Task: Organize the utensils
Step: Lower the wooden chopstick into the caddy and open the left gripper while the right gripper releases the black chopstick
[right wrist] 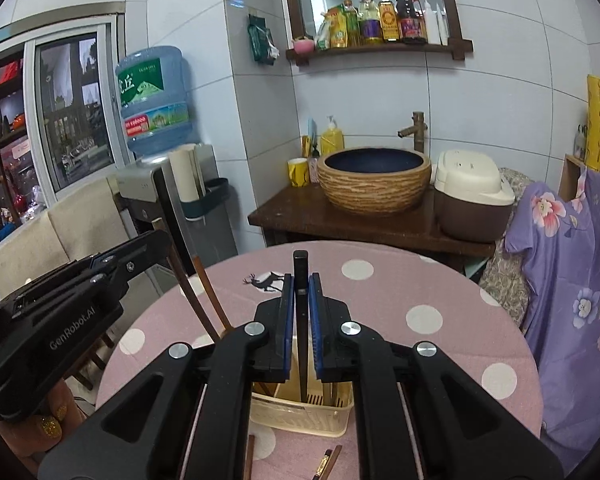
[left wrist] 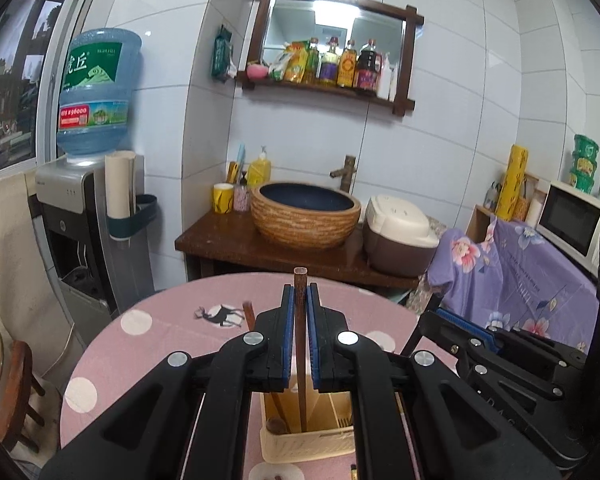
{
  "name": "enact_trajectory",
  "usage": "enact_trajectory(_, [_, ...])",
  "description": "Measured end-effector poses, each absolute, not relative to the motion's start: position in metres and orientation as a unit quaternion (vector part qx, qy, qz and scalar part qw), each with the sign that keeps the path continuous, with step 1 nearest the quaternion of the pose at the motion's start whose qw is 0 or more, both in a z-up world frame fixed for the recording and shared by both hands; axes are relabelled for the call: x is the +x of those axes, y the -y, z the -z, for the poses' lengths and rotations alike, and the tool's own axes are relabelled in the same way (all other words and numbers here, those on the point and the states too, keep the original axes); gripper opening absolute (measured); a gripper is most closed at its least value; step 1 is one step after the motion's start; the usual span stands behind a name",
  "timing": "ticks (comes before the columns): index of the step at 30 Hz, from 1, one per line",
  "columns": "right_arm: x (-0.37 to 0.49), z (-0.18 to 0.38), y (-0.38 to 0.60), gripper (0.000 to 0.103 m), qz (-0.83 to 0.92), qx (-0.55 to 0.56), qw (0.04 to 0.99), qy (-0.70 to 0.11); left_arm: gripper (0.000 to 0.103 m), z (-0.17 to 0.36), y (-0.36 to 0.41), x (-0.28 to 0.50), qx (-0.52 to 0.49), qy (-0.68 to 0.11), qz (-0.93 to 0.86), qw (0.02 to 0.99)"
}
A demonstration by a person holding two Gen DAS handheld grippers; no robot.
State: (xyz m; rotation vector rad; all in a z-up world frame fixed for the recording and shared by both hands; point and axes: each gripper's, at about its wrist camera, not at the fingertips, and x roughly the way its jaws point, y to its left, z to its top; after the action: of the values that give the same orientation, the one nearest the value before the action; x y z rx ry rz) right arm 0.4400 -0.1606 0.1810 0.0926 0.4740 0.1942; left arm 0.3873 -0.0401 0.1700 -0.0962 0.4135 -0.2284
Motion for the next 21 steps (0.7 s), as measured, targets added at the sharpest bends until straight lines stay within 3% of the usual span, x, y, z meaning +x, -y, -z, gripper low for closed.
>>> enact_trajectory(16, [0.431,-0.158,0.164,0.009,-0.075,0.019,0.973,-0.216,0.010,-0.129,0.036,0.396,-0.050,-0.251,0.111,0.960])
enact_trajectory(17, [0.429,-0.157,0.164,0.012,-0.073,0.018,0.974,-0.213,0.015,-0.129,0.036,0.394,-0.049,-0.248,0.111,0.961])
enact_trajectory(19, [0.425,-0.156,0.167,0.032,-0.071,0.021,0.976,-0.206,0.034,-0.132,0.035,0.385,-0.050,-0.237,0.111,0.964])
enact_trajectory(20, [0.423,-0.156,0.169,0.051,-0.069,0.022,0.977,-0.200,0.049,-0.133,0.034,0.381,-0.050,-0.230,0.109,0.966])
enact_trajectory(21, [0.418,-0.155,0.172,0.056,-0.064,0.024,0.979,-0.191,0.056,-0.135,0.033,0.373,-0.049,-0.221,0.106,0.968])
